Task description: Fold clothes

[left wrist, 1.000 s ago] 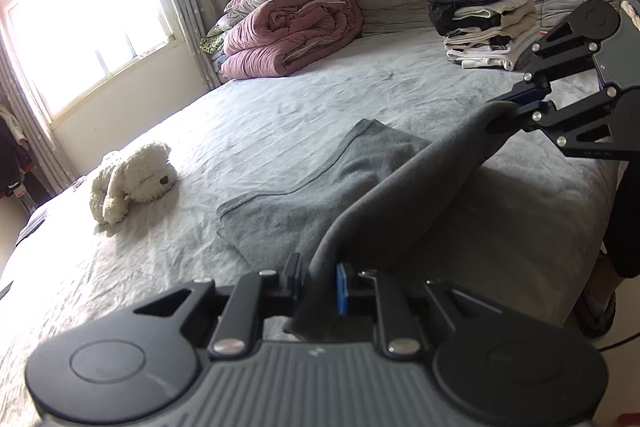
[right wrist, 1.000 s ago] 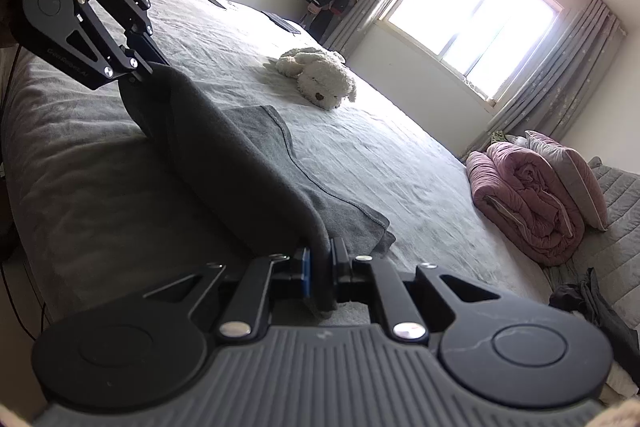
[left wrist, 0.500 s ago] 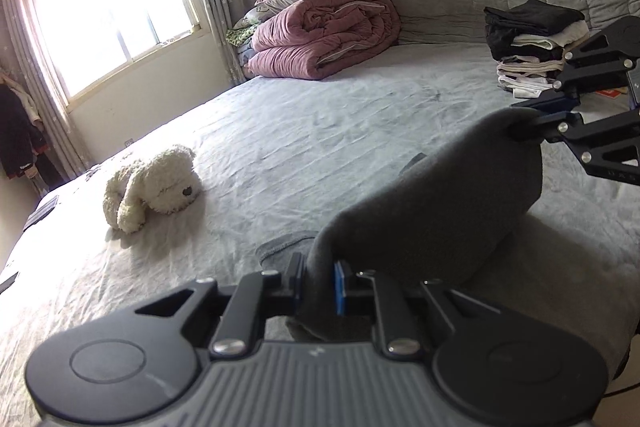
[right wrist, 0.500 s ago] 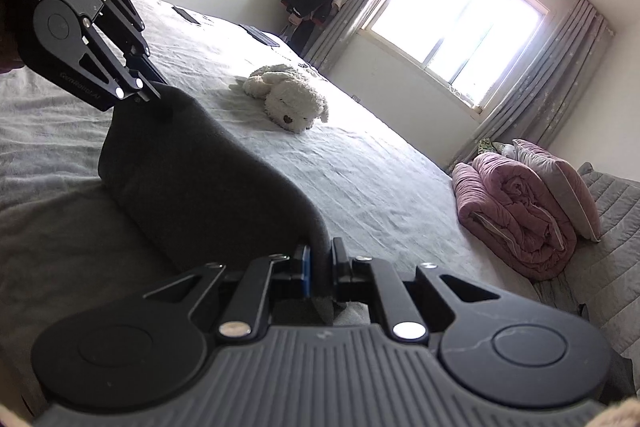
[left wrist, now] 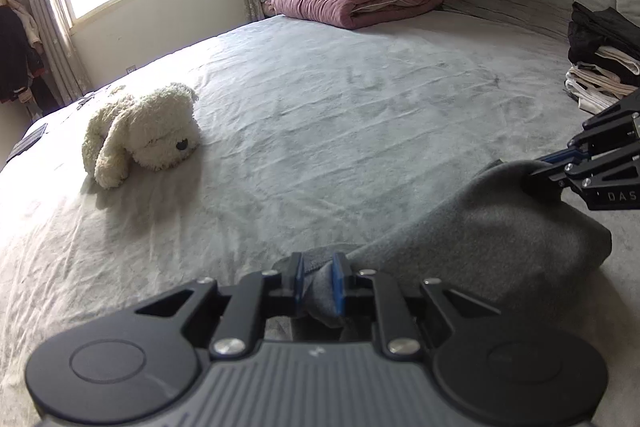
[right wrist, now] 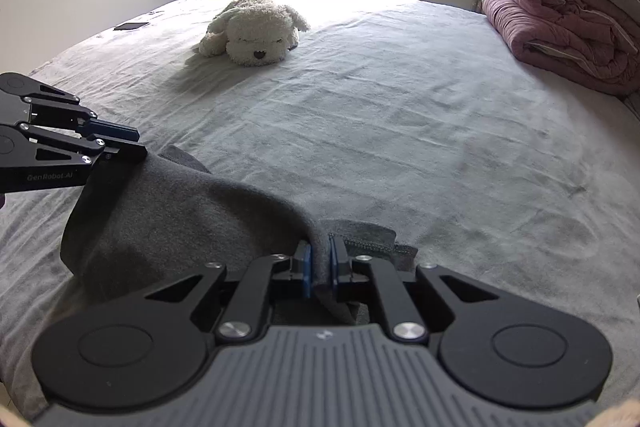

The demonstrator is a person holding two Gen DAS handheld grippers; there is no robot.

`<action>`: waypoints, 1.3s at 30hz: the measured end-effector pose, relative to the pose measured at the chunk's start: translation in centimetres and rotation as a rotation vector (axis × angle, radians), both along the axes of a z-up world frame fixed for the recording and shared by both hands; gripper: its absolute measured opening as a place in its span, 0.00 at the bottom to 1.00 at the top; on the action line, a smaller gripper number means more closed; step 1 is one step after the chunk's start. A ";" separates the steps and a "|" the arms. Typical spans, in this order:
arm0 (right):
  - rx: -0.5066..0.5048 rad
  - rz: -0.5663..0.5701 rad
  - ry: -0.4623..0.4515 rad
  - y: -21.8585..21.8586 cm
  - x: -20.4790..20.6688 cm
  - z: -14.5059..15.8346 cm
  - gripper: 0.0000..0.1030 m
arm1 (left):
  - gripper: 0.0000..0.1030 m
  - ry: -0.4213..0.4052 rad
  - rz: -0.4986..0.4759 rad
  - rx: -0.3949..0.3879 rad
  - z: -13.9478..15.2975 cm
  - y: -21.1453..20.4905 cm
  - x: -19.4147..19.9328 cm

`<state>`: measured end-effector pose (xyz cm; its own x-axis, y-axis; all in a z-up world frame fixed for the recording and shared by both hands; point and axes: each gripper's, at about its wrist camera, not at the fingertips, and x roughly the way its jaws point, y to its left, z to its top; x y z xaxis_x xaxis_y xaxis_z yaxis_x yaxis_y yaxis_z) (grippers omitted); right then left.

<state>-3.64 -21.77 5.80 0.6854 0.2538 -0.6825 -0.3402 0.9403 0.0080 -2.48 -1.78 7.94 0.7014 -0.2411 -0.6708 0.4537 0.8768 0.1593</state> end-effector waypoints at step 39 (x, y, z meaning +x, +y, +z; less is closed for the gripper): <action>0.115 0.000 0.082 -1.9 -0.2 -0.8 0.24 | 0.18 0.205 0.159 -0.352 -2.4 5.2 1.5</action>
<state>-3.81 -23.67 5.01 0.6284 0.3334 -0.7028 -0.3336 0.9317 0.1437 -1.00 3.41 5.53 0.6089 -0.3799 -0.6964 0.3002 0.9229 -0.2410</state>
